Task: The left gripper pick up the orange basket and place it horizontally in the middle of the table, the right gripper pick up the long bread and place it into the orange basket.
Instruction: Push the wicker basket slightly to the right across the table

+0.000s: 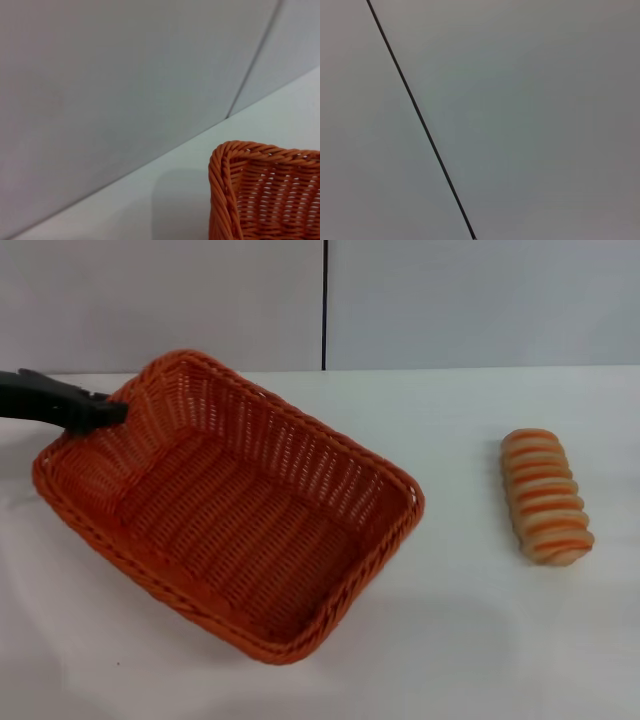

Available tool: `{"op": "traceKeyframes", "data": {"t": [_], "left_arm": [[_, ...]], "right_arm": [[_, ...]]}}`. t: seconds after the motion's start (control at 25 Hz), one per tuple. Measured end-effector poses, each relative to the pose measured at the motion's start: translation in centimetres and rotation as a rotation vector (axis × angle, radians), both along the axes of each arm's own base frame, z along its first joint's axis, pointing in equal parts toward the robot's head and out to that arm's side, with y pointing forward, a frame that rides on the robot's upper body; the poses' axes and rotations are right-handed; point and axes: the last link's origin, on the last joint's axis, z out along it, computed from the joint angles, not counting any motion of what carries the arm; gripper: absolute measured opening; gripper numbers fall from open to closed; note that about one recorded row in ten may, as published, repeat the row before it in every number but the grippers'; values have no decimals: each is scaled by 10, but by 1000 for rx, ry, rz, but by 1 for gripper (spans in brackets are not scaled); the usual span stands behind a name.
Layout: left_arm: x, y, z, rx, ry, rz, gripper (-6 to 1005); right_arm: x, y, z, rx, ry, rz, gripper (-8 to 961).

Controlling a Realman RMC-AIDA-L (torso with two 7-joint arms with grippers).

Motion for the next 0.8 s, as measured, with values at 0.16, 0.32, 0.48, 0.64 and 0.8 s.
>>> {"op": "traceKeyframes", "data": {"t": [0.16, 0.32, 0.48, 0.64, 0.8], "left_arm": [[2, -10, 10, -11, -52, 56, 176], [2, -18, 18, -14, -120, 108, 173], [-4, -29, 27, 2, -211, 206, 170], [-19, -42, 32, 14, -251, 300, 167], [-31, -57, 35, 12, -296, 366, 164]], "right_arm": [[0, 1, 0, -1, 1, -1, 692], [-1, 3, -1, -3, 1, 0, 692], [-1, 6, -2, -9, 4, -8, 692], [-2, 9, -2, -10, 4, -6, 692], [-2, 14, -2, -18, 5, -13, 692]]}}
